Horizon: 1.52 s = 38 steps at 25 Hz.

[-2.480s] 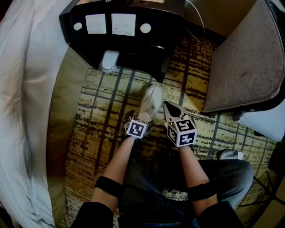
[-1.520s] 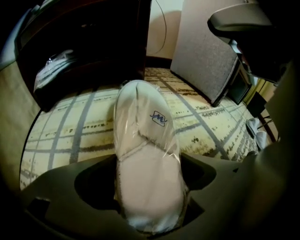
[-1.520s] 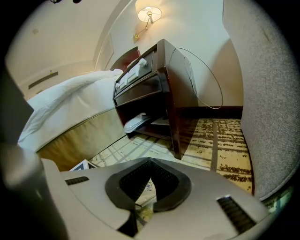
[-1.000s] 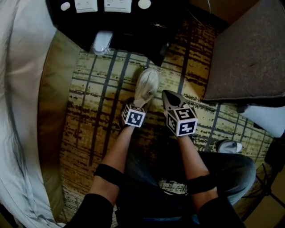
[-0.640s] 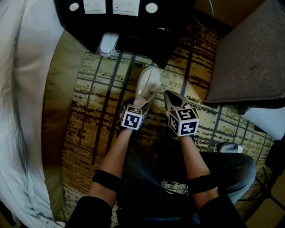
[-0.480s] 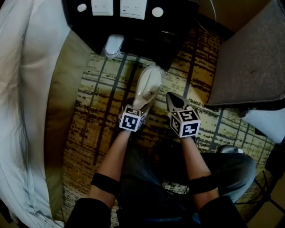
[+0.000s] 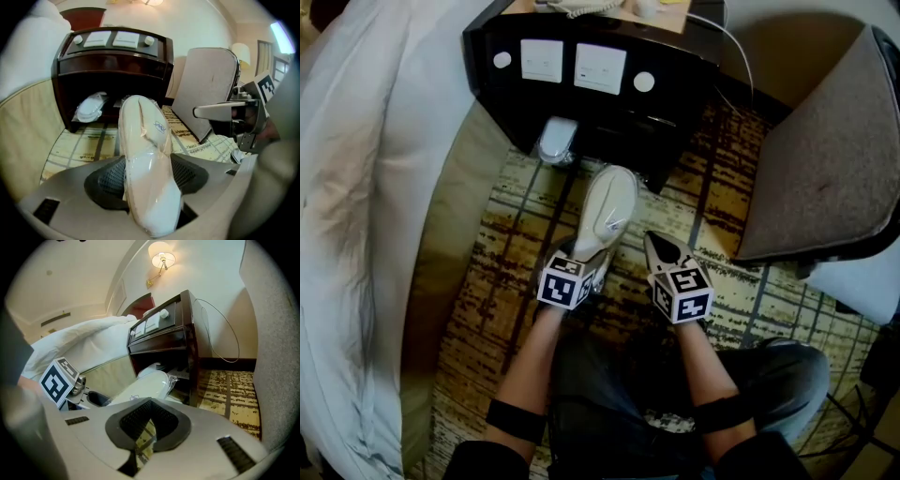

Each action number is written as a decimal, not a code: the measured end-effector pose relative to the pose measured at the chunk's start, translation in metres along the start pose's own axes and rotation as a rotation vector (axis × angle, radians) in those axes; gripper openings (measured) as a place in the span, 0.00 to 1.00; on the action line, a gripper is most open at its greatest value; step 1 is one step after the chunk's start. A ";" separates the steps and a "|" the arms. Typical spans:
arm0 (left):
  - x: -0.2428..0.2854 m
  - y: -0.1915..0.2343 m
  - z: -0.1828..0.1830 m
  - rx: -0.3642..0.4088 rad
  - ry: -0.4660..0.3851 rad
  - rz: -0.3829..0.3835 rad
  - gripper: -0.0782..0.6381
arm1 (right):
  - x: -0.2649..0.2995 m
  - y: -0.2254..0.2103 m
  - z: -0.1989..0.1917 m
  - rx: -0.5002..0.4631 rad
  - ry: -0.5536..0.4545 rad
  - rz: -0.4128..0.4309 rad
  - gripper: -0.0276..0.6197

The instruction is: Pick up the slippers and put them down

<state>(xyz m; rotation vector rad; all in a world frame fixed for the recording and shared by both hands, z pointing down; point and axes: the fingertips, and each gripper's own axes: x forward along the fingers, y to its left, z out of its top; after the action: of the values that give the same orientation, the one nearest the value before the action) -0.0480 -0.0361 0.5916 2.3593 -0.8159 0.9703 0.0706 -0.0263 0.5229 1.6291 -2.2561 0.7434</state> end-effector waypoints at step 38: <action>0.169 0.106 0.187 0.027 0.016 0.027 0.50 | 0.040 -0.029 0.018 0.041 -0.018 0.007 0.04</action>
<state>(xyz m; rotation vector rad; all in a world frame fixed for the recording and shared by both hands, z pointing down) 0.0655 -0.2838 0.6156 2.3655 -0.8360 1.0161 0.0854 -0.0753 0.5342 1.6538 -2.2741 0.7843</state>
